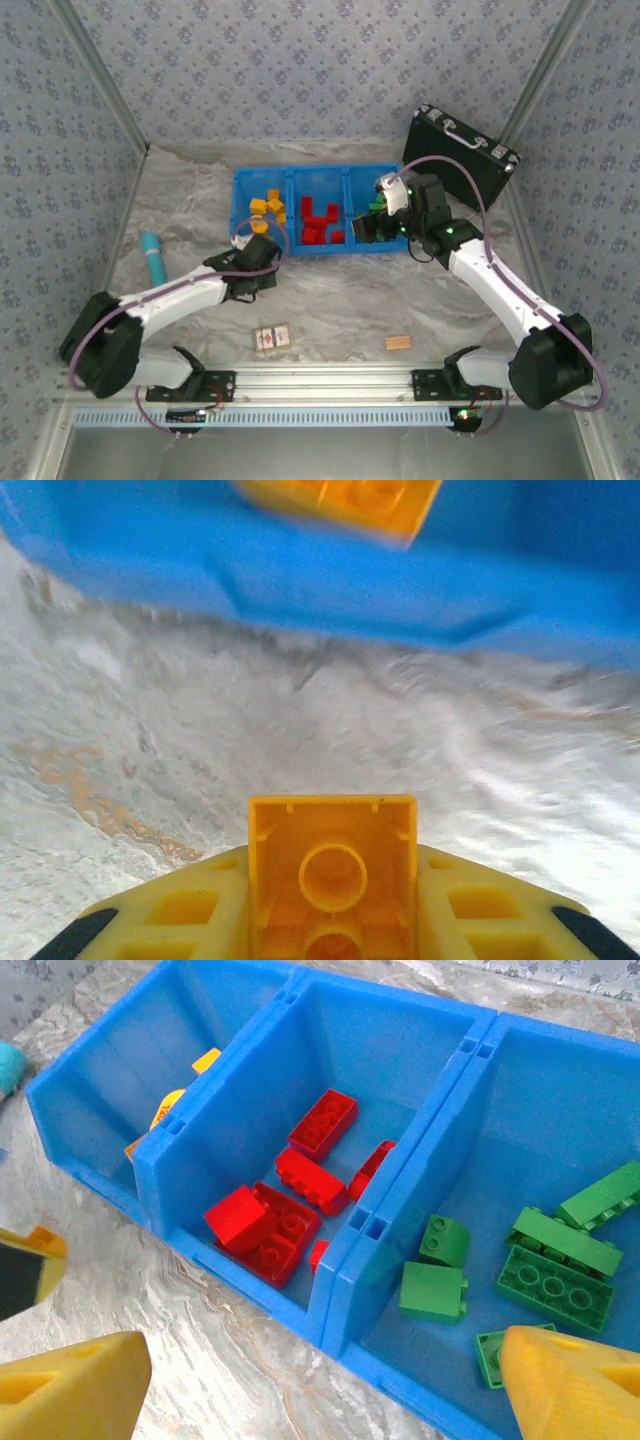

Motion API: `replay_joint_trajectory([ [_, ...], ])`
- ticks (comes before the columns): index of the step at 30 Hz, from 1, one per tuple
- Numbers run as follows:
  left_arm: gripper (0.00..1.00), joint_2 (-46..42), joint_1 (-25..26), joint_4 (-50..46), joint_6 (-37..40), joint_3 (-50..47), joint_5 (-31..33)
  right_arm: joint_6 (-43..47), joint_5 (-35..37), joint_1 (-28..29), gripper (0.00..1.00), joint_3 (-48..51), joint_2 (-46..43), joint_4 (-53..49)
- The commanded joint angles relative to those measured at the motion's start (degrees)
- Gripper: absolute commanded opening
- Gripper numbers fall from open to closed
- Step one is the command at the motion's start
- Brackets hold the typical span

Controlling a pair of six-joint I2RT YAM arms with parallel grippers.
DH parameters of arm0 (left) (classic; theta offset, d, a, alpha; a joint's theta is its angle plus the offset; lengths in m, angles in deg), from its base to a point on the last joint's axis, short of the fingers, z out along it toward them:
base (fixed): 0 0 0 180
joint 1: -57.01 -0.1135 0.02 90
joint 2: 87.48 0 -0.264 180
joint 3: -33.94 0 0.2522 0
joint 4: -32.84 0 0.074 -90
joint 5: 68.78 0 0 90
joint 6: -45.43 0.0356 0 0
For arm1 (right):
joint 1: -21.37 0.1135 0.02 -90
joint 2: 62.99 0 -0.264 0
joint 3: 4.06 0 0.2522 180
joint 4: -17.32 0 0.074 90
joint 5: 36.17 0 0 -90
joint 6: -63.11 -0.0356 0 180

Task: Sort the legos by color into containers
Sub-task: Pick up the lego from the center of the table, then place the lego in the container.

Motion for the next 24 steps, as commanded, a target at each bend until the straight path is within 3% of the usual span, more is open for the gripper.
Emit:
replay_joint_trajectory([
  [1,0.26,-3.23,-2.66,-5.7,5.97,8.9,-0.05,-2.99,-0.81,-0.02,0.91,0.55,-1.46,3.53],
  [3,0.24,-2.66,-5.96,-3.89,7.75,12.06,-2.25,-2.68,-0.63,0.24,0.92,0.39,-1.61,3.48],
  [5,0.23,-1.03,-8.86,0.25,9.21,14.21,-4.39,-2.24,-0.4,0.47,0.99,0.6,-1.87,3.81],
  [12,0.22,13.34,-15.4,8.17,16.62,27.64,-7.41,-3.66,1.6,1.46,0.99,5.99,-4.76,9.29],
  [18,0.22,27.81,-17.26,8.93,19.42,38.66,-8.1,-4.64,3.08,2.35,0.99,10.29,-8.67,9.95],
  [24,0.22,34.93,-17.68,12.54,16.24,38.43,-7.73,-7.55,6.05,2.54,0.99,16.74,-13.4,12.62],
])
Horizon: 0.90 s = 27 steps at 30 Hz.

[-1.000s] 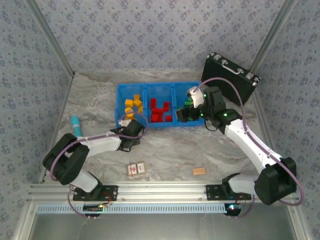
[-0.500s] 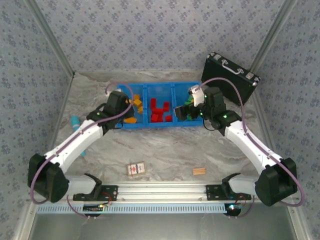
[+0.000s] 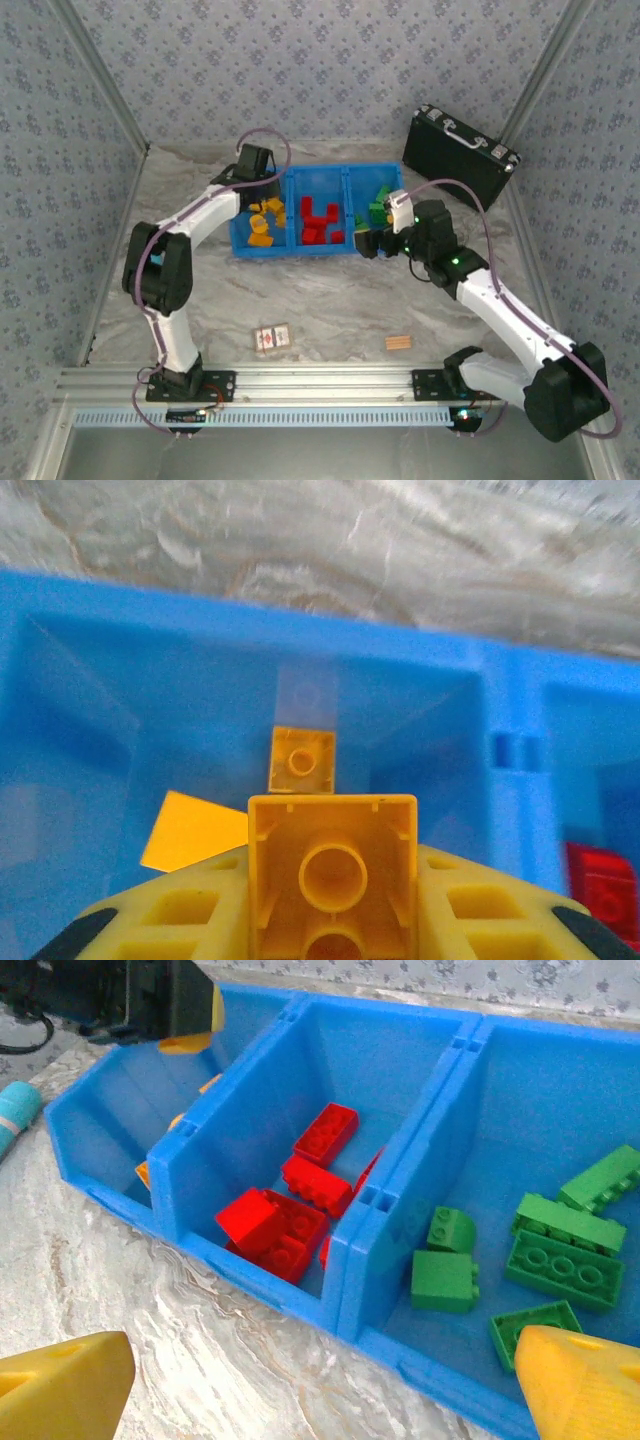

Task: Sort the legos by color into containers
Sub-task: Place the lego in the container.

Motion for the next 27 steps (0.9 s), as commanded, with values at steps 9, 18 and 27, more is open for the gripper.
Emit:
replay_joint_trajectory([
  [9,0.27,1.81,1.46,3.42,-1.24,-0.35,0.59,-2.39,3.51,0.27,0.99,3.69,-3.79,0.52],
  [18,0.28,-0.66,3.22,7.14,-3.66,-9.67,1.41,-3.54,3.7,0.41,0.99,2.13,-1.84,0.41],
  [27,0.29,-2.84,4.68,9.77,-4.71,-16.7,2.94,-4.05,4.47,0.76,0.99,2.46,-2.81,-1.28],
])
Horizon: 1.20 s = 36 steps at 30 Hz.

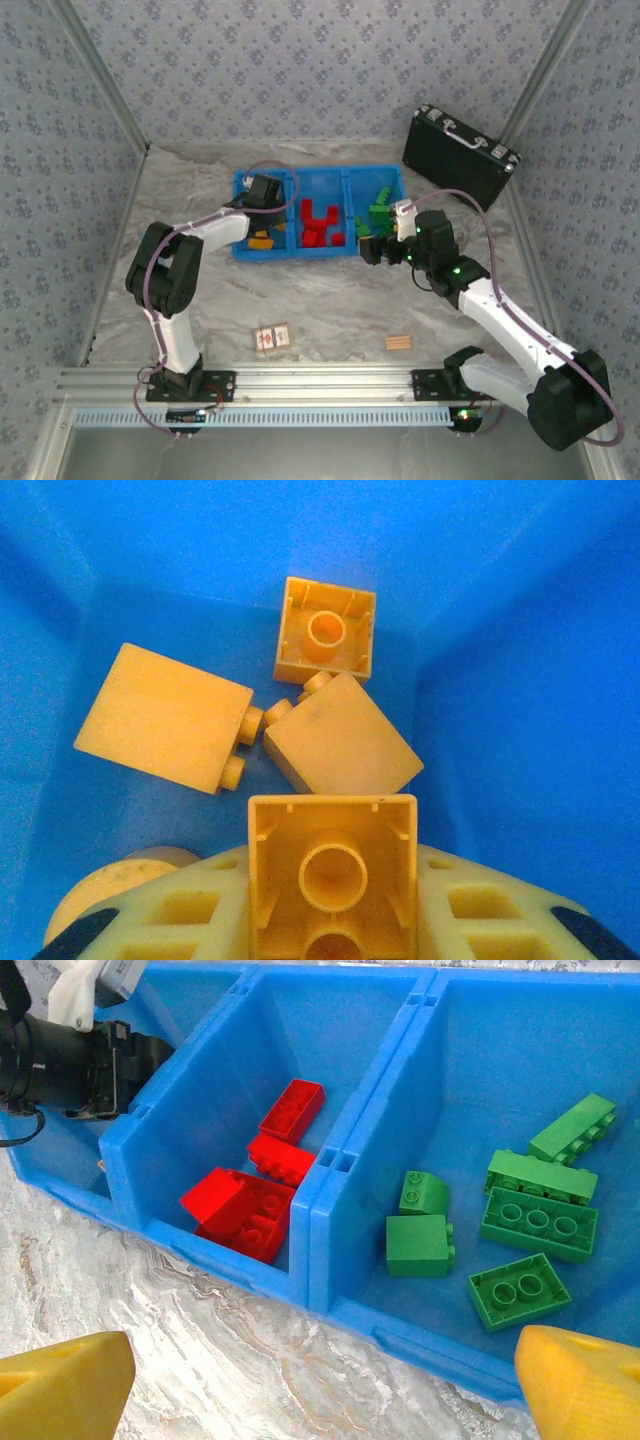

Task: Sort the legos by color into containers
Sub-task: Place the lego in the container.

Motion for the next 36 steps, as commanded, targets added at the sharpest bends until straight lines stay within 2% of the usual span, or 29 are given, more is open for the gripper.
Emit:
replay_joint_trajectory([
  [1,0.3,-1.34,0.88,-0.83,0.51,-2.24,0.09,-1.27,1.34,0.73,0.99,-1.17,-0.95,-1.29],
  [9,0.52,-2.31,0.88,-1.79,2.08,-2.16,1.4,-1.0,2.28,1.2,0.99,-1.34,-1.47,-2.16],
  [16,0.53,-4.1,0.96,-3.31,3.04,-0.26,0.91,-0.29,2.16,1.55,0.99,-0.91,-3.0,-2.29],
  [22,0.55,-11.81,1.14,-7.92,6.1,3.71,0.09,2.1,3.59,1.18,0.99,-1.6,-4.46,-4.94],
  [30,0.56,-26.5,0.98,-15.47,12.68,8.2,1.38,5.43,7.46,-0.35,0.99,-5.48,-6.67,-10.58],
  [35,0.52,-39.23,0.96,-20.41,17.31,7.37,4.94,5.33,12.35,-0.88,0.99,-7.39,-9.48,-12.77],
  [36,0.47,-42.22,0.99,-20.81,18.28,6.1,6.22,4.25,14.69,-0.9,0.99,-7.49,-10.27,-12.95],
])
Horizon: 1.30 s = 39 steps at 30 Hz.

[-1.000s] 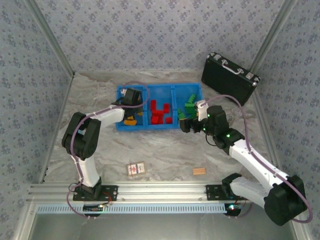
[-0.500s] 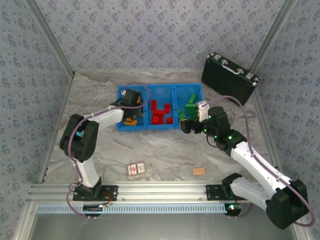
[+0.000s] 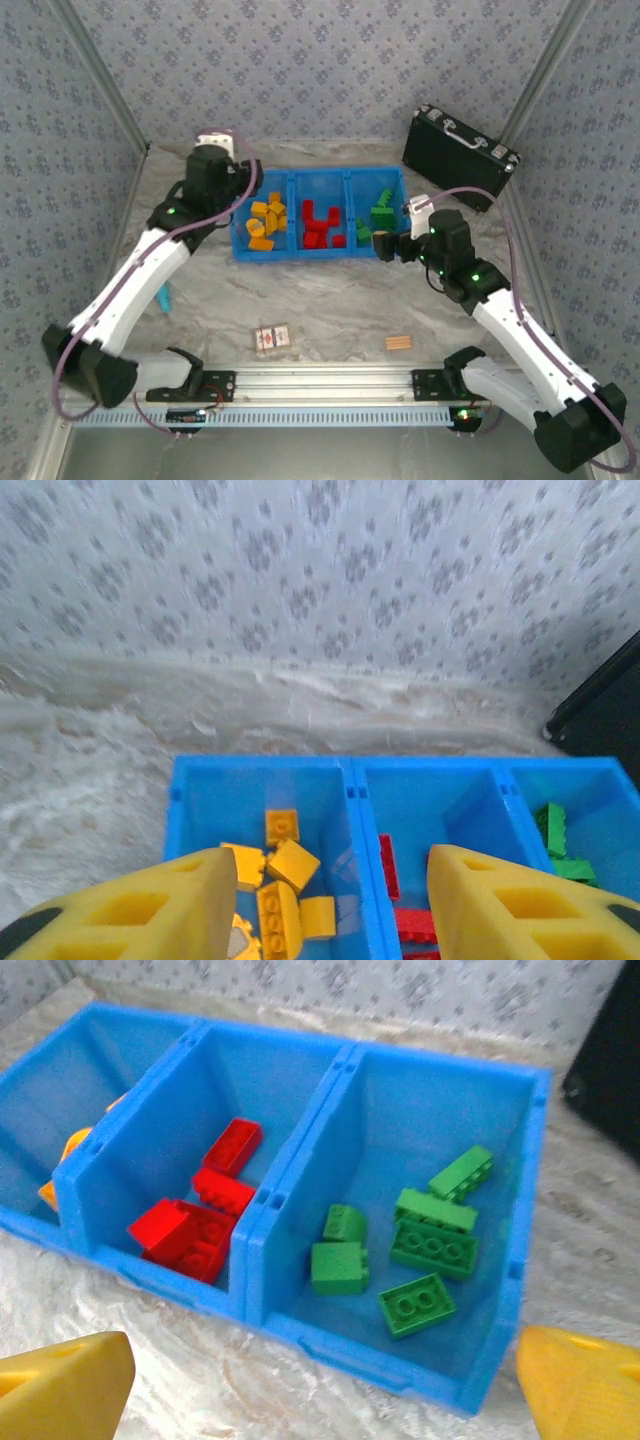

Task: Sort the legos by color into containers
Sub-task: Reset both arms

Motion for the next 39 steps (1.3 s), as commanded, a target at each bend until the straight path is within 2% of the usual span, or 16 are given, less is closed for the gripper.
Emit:
replay_joint_trajectory([
  [1,0.43,-8.17,0.2,-4.86,5.57,-2.29,4.95,-0.57,7.96,-0.3,0.99,-2.31,-2.62,-2.72],
  [7,0.38,-24.36,0.2,-4.99,9.7,-16.57,16.07,-7.66,17.02,0.23,0.99,-0.26,-8.45,-8.23],
  [12,0.38,-38.61,0.2,-6.0,5.04,-31.06,21.17,-15.17,24.84,4.18,0.99,5.61,-15.89,-17.47],
  [15,0.47,-45.69,0.2,-2.59,6.11,-41.44,23.63,-19.79,32.58,8.98,0.99,10.33,-21.84,-18.85],
  [17,0.57,-47.41,0.14,-0.22,4.42,-46.3,31.08,-23.69,37.71,10.85,0.99,13.3,-24.54,-18.83],
  [19,0.69,-46.48,-0.06,5.36,3.25,-50.36,37.36,-29.52,41.79,11.35,0.99,16.36,-25.63,-20.52],
  [20,0.78,-44.96,-0.28,10.9,4.03,-52.98,39.12,-30.84,42.39,11.39,0.99,18.12,-25.47,-20.01],
  [21,0.99,-42.56,-0.75,19.26,7.57,-56.13,38.97,-30.8,42.59,11.35,0.99,19.67,-25.11,-18.83],
  [23,1.0,-36.1,-3.21,31.68,12.04,-59.76,38.49,-30.3,43.09,11.47,0.99,21.75,-23.95,-15.28],
  [25,1.0,-28.67,-8.41,38.51,13.43,-60.55,34.95,-25.27,42.84,12.1,0.99,24.55,-23.26,-8.0],
  [29,1.0,-14.94,-20.84,53.91,10.99,-62.3,20.68,-20.34,43.02,12.07,0.99,27.98,-22.11,2.14],
  [31,1.0,-7.71,-24.78,62.17,10.39,-62.72,14.45,-18.39,41.78,11.45,0.99,28.99,-21.64,5.77],
  [34,1.0,3.44,-26.64,72.99,13.2,-60.82,8.76,-17.36,39.3,9.45,0.99,29.36,-20.89,8.46],
  [35,1.0,5.69,-28.01,72.9,12.16,-59.63,4.37,-16.66,37.03,8.14,0.99,29.45,-20.79,9.25],
  [38,1.0,12.79,-28.1,76.56,12.71,-57.34,3.31,-15.18,32.0,4.96,0.99,29.97,-20.7,11.94],
  [39,1.0,12.45,-28.13,73.78,12.88,-56.41,2.37,-14.32,30.39,3.88,0.99,30.05,-20.55,13.1],
])
